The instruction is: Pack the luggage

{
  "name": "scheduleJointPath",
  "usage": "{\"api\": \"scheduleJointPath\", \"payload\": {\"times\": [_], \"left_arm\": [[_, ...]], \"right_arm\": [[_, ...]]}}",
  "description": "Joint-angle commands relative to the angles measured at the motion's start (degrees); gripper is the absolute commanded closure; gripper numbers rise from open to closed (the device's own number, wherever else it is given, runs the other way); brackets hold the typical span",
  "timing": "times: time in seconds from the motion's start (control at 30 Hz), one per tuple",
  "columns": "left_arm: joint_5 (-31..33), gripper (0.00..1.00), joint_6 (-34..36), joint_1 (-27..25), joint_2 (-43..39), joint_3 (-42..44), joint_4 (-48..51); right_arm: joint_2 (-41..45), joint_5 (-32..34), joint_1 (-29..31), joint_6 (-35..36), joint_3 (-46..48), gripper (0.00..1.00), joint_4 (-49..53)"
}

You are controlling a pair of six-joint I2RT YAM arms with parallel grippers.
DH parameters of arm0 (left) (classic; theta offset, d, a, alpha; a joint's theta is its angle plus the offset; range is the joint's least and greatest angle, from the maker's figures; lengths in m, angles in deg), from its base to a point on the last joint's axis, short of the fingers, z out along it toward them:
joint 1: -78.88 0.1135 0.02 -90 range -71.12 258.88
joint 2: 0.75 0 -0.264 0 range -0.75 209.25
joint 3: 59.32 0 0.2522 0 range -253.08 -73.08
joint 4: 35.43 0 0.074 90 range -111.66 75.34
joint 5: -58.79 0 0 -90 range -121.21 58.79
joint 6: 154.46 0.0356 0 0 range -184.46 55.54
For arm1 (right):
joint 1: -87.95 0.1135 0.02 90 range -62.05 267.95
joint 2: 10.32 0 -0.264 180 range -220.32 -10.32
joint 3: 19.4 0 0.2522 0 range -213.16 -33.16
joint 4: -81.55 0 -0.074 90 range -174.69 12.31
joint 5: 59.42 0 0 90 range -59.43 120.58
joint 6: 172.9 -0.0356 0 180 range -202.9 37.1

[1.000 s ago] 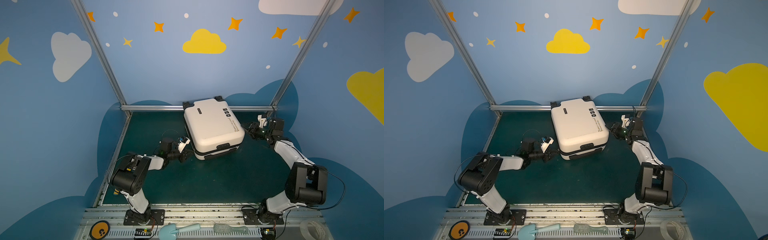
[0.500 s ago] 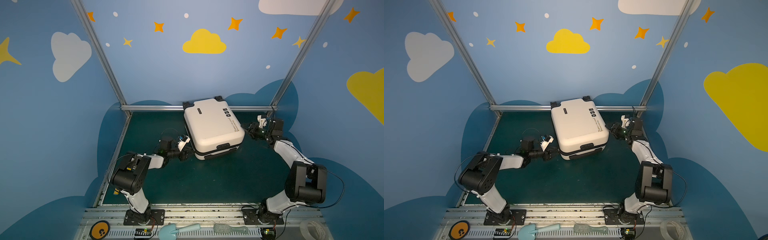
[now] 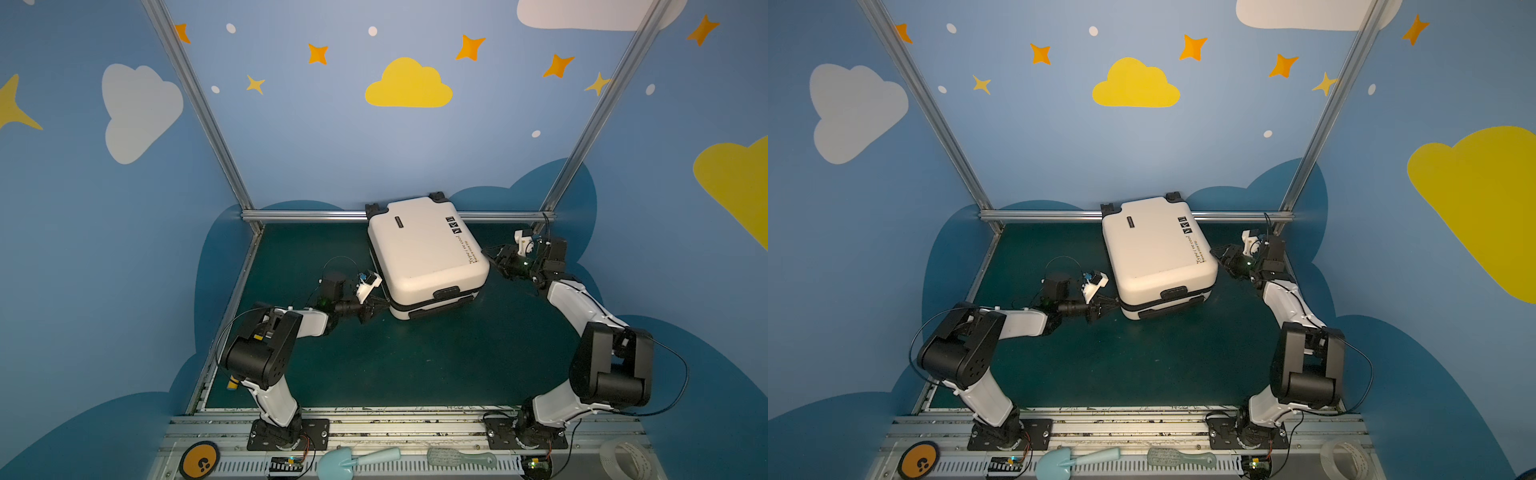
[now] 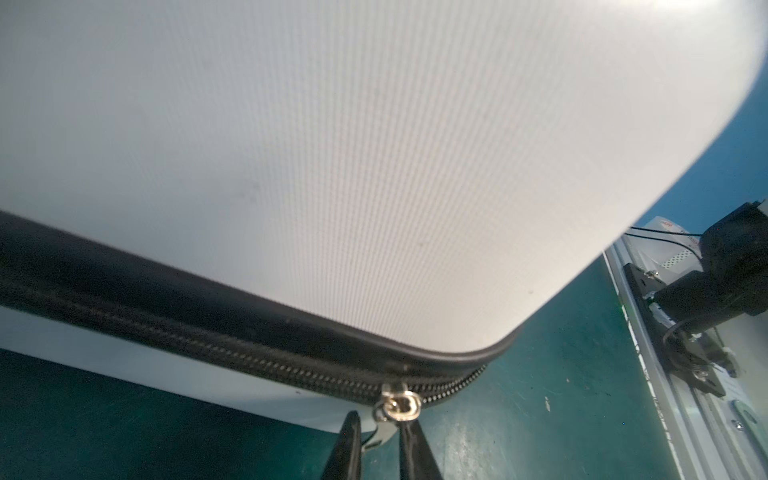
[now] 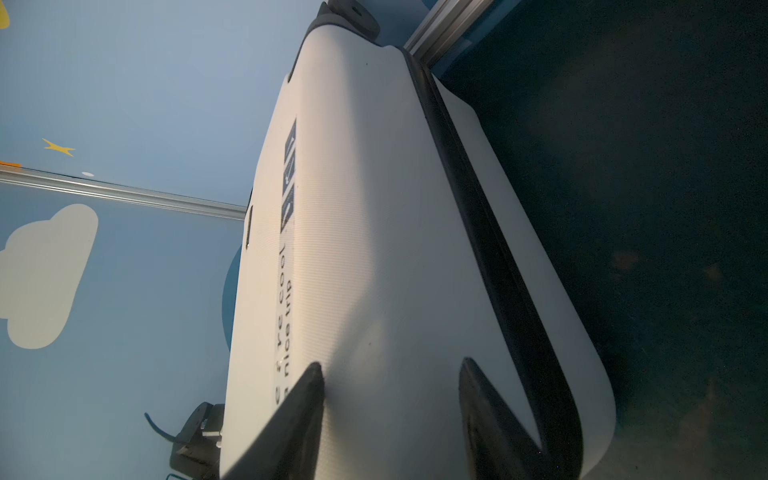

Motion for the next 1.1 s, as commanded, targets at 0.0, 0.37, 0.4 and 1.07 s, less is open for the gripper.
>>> {"api": "scheduleJointPath", "payload": {"times": [0.0,0.37,0.4,1.07], "left_arm": [[2.32,0.87,-0.77,-0.10,-1.62,0.14,-1.03],[3.72,0.97,-2.73,-0.28,-4.93,1.95,0.75],[3.97,0.97,-2.95,-0.36,-5.23,1.91,1.30],[35.69,0.97,7.31,-13.76,-15.64,3.03,19.21]], "right_arm": [[-0.62,-0.56,0.33,0.31,-0.36,0.48,-0.65],[-1.07,-0.45,1.07,-0.05,-0.35,0.48,-1.14],[-1.06,-0.45,1.17,-0.17,-0.31,0.48,-1.14],[-3.11,-0.06,3.42,0.39,0.18,0.48,-0.73]]}}
